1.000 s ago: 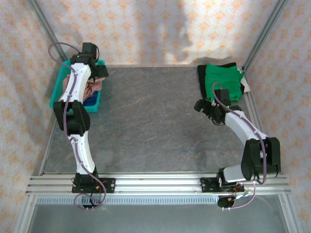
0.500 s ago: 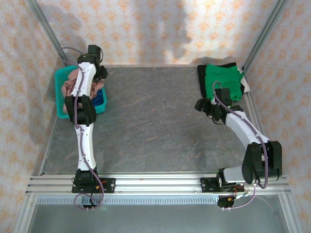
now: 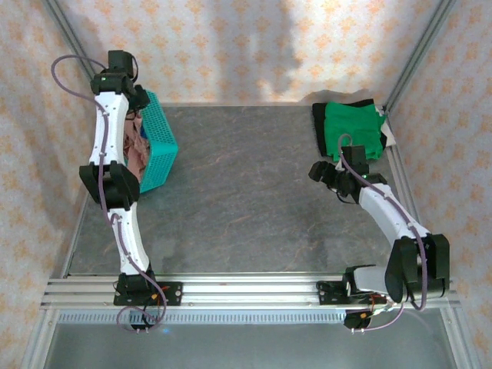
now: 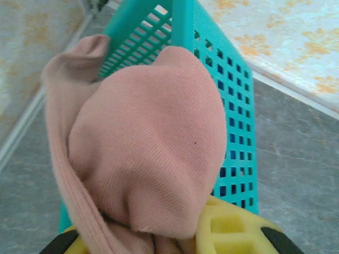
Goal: Fold and stack the t-shirts
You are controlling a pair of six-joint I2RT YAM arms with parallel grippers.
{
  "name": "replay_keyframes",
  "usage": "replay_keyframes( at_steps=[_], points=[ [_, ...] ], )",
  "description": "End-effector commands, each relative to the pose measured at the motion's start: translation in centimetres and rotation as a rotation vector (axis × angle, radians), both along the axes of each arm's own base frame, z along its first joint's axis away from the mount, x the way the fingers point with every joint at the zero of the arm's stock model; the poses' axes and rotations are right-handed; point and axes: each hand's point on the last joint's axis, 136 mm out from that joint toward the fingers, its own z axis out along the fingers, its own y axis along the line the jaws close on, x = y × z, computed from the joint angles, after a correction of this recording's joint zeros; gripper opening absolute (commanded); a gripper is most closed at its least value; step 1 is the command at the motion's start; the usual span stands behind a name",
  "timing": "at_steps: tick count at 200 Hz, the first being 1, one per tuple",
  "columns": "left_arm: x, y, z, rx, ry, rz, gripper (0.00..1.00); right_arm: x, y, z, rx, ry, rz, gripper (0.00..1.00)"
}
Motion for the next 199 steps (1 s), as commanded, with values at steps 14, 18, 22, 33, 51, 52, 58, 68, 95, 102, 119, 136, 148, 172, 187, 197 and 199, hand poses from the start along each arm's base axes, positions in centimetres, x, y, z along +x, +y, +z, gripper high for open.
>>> replay_keyframes(
  at_steps=[14, 18, 22, 33, 51, 52, 58, 68, 95, 102, 119, 136, 148, 172, 187, 197, 199],
  points=[
    [1.0, -2.8, -4.4, -0.034, 0.08, -0.078, 0.09, -0.8, -0.5, 1.3, -0.034, -0.038, -0.006, 0.82],
    [1.2, -3.1, -4.7, -0.033, 0.083, -0.086, 0.09, -0.9, -0.6, 1.3, -0.039, -0.039, -0.009, 0.82],
    [1.3, -3.5, -4.9, -0.03, 0.088, -0.093, 0.09, -0.9, -0.7, 1.4, -0.043, -0.041, -0.009, 0.82],
    [1.7, -4.4, -5.4, -0.022, 0.098, -0.108, 0.09, -1.0, -0.9, 1.4, -0.051, -0.04, -0.014, 0.82],
    [2.3, -6.2, -6.5, 0.003, 0.124, -0.145, 0.09, -1.3, -1.2, 1.1, -0.067, -0.032, -0.02, 0.82],
    [2.4, -6.3, -6.5, 0.005, 0.126, -0.147, 0.09, -1.3, -1.2, 1.1, -0.068, -0.031, -0.021, 0.82],
    [2.5, -6.7, -6.9, 0.018, 0.133, -0.157, 0.09, -1.3, -1.3, 1.0, -0.074, -0.029, -0.022, 0.82],
    [2.7, -7.4, -7.7, 0.037, 0.154, -0.172, 0.09, -1.5, -1.4, 0.8, -0.082, -0.021, -0.026, 0.82],
    [2.7, -8.3, -9.7, 0.043, 0.2, -0.191, 0.1, -1.6, -1.6, 0.5, -0.092, -0.016, -0.029, 0.83],
    [2.6, -8.4, -10.2, 0.042, 0.211, -0.194, 0.1, -1.5, -1.6, 0.5, -0.094, -0.016, -0.03, 0.83],
    [2.3, -8.1, -11.1, 0.063, 0.235, -0.203, 0.1, -1.5, -1.6, 0.5, -0.089, -0.015, -0.029, 0.83],
    [1.6, -7.1, -11.9, 0.12, 0.282, -0.202, 0.1, -1.5, -1.6, 0.4, -0.092, -0.012, -0.031, 0.85],
    [0.8, -6.3, -12.6, 0.147, 0.325, -0.203, 0.1, -1.5, -1.6, 0.2, -0.089, -0.008, -0.034, 0.85],
    [-0.9, -3.9, -14.0, 0.166, 0.375, -0.184, 0.1, -1.5, -1.6, 0.1, -0.087, -0.007, -0.04, 0.85],
    [-1.9, -2.5, -14.2, 0.171, 0.383, -0.179, 0.13, -1.5, -1.7, 0.0, -0.09, -0.004, -0.045, 0.85],
    [-2.5, -1.5, -14.1, 0.193, 0.39, -0.18, 0.15, -1.5, -1.8, 0.0, -0.093, -0.003, -0.049, 0.85],
    [-2.5, -1.4, -14.0, 0.196, 0.389, -0.179, 0.15, -1.5, -1.8, 0.0, -0.094, -0.003, -0.049, 0.85]
  ],
)
